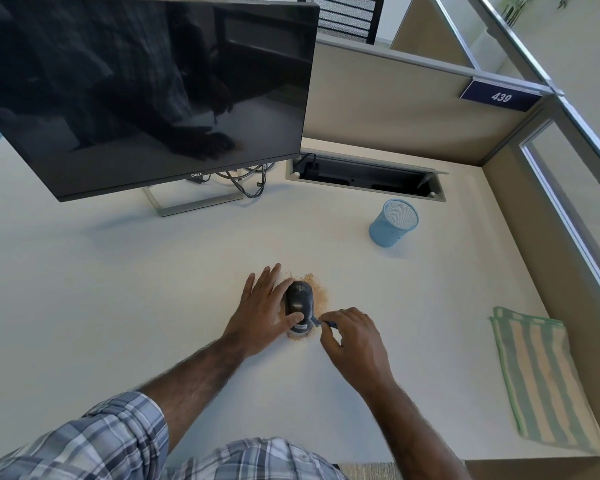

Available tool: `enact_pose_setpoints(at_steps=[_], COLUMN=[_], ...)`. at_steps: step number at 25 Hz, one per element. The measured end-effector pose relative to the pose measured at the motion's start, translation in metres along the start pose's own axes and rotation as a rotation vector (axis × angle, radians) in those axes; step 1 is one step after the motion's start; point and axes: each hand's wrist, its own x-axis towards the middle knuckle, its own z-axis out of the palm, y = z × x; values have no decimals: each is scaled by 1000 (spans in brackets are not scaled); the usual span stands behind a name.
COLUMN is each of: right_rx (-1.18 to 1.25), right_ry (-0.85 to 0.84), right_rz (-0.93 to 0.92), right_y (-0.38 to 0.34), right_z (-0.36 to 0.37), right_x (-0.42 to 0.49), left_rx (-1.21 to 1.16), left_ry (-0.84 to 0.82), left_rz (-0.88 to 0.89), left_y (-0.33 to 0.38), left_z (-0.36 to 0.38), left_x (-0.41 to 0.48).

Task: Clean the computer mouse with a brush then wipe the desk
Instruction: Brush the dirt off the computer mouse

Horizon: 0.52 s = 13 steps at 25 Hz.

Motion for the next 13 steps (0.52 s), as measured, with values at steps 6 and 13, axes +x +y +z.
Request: enact_pose_setpoints(at_steps=[6,13], right_rx=[110,19], right_ry=[3,-136], right_rz=[152,221], right_y=[-10,-38], right_z=[3,22], right_x=[22,39], left_rx=[69,84], left_ry=[-5,-15], left_rz=[49,49], left_y=[-4,-6], left_z=[6,6], left_x=[-2,-1])
